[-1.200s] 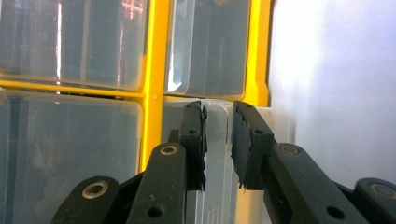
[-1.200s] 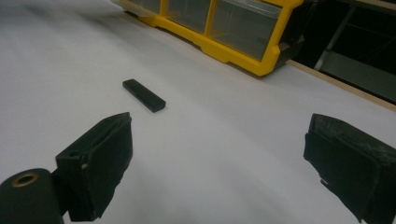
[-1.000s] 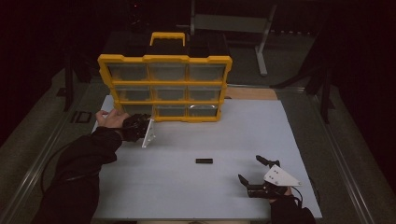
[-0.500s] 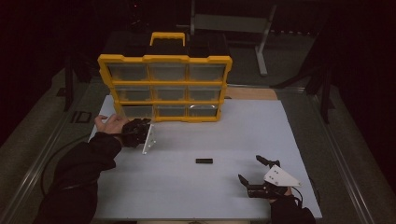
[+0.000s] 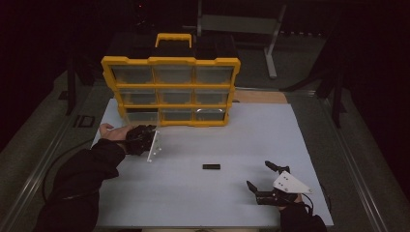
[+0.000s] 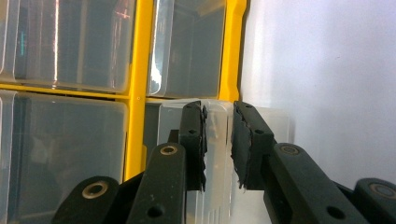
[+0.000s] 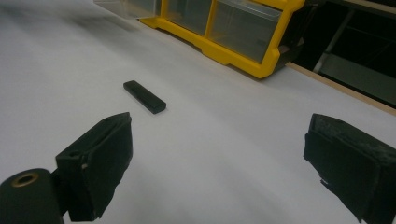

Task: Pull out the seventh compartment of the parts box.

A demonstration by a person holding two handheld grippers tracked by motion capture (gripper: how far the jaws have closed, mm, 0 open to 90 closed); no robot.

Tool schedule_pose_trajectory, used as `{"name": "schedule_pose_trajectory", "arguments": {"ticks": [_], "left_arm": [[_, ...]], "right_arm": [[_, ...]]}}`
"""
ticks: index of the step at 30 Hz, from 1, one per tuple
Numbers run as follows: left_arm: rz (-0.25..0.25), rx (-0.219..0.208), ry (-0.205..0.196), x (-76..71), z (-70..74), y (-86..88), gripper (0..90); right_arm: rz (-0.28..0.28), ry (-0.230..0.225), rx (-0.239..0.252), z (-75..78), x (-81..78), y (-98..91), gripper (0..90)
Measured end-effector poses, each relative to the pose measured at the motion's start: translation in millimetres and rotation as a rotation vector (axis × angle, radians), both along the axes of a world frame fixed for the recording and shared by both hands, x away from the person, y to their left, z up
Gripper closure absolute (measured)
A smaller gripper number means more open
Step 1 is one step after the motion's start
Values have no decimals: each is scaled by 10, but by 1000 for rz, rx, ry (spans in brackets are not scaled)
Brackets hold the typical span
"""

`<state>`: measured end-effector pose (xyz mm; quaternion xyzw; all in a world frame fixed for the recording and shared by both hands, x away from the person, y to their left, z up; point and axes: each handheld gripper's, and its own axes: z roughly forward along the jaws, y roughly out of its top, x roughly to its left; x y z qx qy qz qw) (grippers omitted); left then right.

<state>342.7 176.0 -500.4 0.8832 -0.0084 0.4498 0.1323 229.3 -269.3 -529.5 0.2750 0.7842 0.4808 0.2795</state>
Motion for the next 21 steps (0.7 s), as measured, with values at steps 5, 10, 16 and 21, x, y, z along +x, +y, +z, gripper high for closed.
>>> {"name": "schedule_pose_trajectory", "arguments": {"ticks": [5, 10, 16, 21], "left_arm": [[-8, -6, 1, -16, -21, 8, 746], [-12, -21, 16, -3, -16, 22, 743], [26, -72, 55, 23, 15, 12, 604], [60, -187, 89, 37, 94, 38, 376]], "right_arm": [[1, 3, -3, 0, -4, 4, 80], [0, 1, -2, -2, -2, 6, 80], [-2, 3, -1, -3, -3, 7, 80], [-1, 5, 2, -5, -4, 8, 80]]}}
